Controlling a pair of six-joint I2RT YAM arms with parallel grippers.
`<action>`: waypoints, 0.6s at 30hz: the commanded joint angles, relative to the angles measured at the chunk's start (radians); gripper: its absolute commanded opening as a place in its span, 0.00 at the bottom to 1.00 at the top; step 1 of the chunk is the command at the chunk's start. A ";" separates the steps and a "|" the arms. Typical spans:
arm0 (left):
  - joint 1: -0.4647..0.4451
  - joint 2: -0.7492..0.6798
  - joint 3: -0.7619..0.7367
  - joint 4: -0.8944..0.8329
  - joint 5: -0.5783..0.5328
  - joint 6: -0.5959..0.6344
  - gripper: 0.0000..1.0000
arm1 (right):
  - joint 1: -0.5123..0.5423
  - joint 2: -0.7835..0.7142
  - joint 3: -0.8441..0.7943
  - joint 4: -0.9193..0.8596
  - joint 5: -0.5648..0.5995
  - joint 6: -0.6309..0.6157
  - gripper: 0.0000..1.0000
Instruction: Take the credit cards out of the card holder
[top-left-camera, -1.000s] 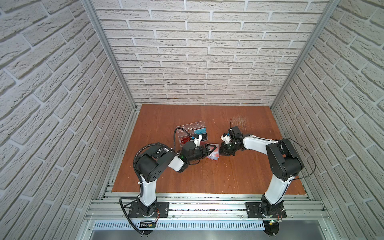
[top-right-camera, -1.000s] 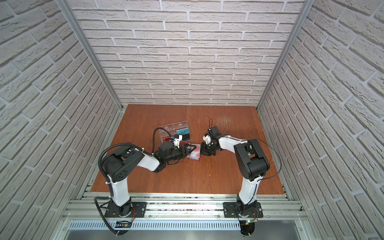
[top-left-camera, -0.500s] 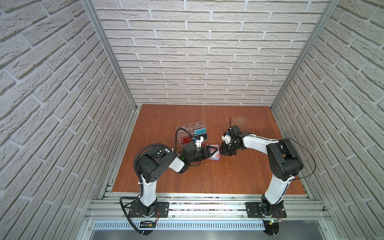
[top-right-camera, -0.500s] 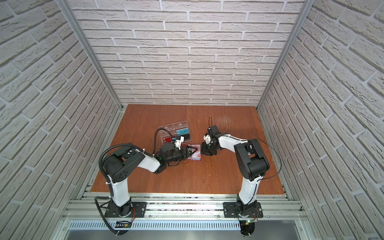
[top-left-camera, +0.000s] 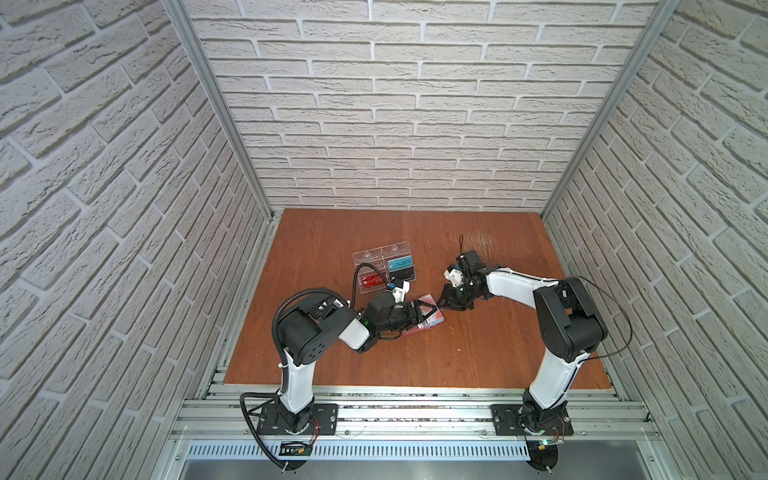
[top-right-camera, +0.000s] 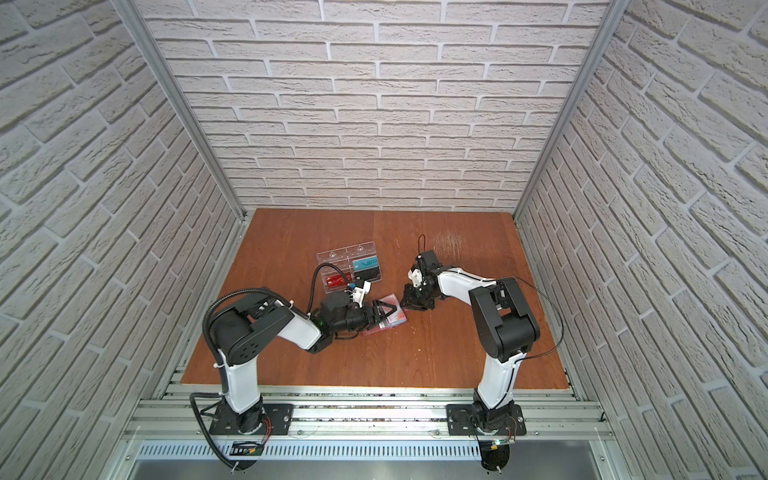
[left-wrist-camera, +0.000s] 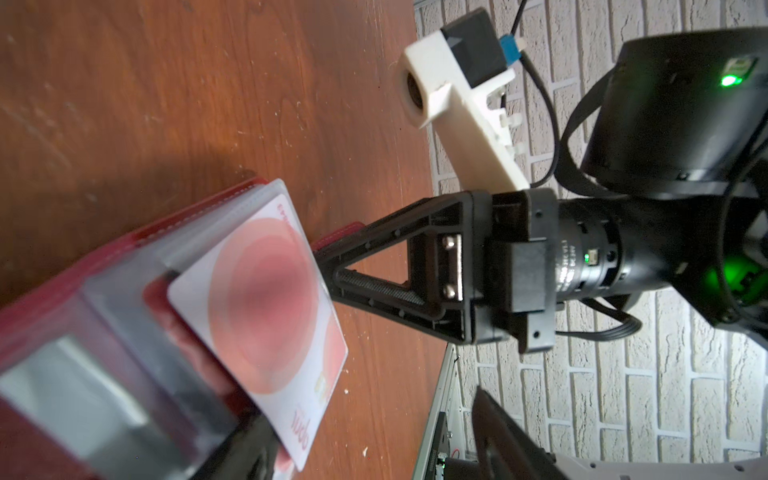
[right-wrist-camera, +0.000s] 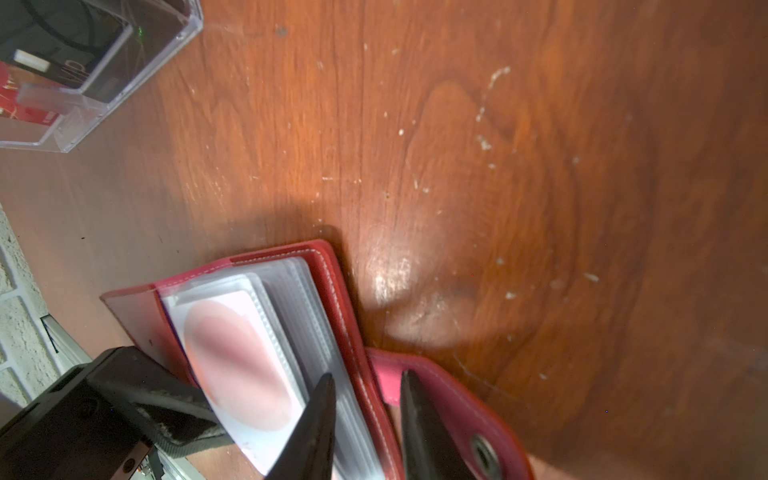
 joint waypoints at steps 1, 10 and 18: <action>-0.016 0.023 -0.007 0.147 0.007 -0.006 0.72 | -0.002 -0.006 -0.006 -0.005 0.038 -0.015 0.29; -0.018 0.035 0.000 0.168 -0.065 -0.019 0.72 | -0.002 0.001 -0.028 0.029 0.014 -0.004 0.27; -0.019 0.041 0.017 0.152 -0.082 -0.021 0.72 | 0.001 0.016 -0.034 0.046 0.005 0.006 0.25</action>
